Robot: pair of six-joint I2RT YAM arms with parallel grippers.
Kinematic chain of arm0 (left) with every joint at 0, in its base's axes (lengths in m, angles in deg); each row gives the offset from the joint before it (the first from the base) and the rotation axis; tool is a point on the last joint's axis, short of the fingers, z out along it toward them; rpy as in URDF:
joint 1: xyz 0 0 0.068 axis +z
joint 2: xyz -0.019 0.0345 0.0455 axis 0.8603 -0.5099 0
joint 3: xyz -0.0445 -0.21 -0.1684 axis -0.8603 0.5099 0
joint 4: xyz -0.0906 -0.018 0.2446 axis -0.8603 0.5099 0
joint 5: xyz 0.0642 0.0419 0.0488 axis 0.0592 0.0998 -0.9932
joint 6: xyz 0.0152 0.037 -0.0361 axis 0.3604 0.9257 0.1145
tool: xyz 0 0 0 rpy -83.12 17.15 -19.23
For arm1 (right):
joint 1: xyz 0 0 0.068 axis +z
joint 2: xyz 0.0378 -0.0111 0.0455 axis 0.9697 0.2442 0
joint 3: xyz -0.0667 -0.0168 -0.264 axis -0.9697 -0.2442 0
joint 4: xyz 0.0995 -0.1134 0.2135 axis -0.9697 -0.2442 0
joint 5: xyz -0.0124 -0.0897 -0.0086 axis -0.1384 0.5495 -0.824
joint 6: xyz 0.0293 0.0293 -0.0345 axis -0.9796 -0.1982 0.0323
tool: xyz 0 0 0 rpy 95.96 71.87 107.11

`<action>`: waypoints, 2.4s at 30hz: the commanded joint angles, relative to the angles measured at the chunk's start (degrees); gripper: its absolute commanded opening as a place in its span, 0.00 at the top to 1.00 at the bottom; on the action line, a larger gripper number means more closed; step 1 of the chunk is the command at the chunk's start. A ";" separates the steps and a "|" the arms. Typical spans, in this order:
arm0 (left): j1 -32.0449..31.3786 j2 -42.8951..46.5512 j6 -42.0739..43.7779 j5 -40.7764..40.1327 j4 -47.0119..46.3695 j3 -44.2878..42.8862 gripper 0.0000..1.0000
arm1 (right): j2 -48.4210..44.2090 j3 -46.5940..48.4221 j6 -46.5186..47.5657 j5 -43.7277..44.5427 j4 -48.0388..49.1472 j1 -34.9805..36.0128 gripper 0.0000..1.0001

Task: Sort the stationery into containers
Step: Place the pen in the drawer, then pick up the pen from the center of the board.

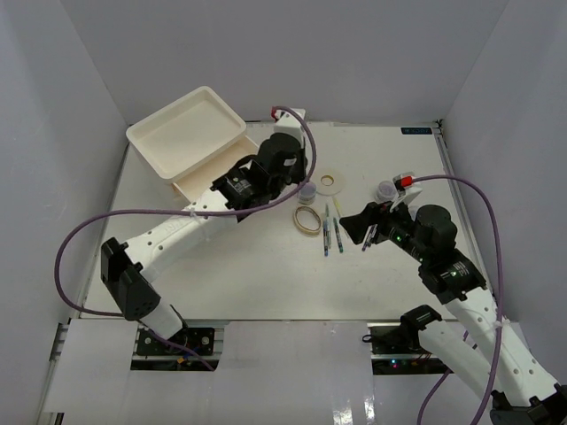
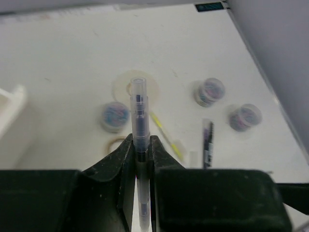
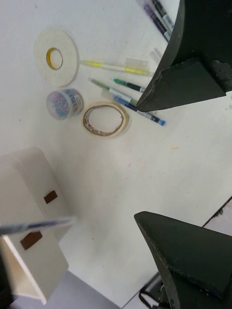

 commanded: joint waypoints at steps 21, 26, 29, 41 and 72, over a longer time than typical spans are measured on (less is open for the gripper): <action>21.39 -0.84 43.76 1.62 17.99 -6.68 0.60 | -3.18 -2.39 11.88 1.67 -7.35 0.40 0.10; 22.10 0.21 43.23 1.45 17.81 -5.27 0.47 | -0.38 -1.07 13.37 2.64 -7.44 0.40 0.10; 22.10 1.88 41.05 1.97 17.46 -5.80 0.34 | 3.14 0.68 13.90 5.89 -7.35 0.31 0.08; 22.10 21.00 19.07 8.03 13.78 0.25 0.02 | 31.34 12.19 16.88 17.23 -6.91 -0.13 0.18; 22.10 36.86 9.66 17.97 15.27 21.45 0.02 | 69.07 25.56 20.23 19.43 1.00 -0.48 0.66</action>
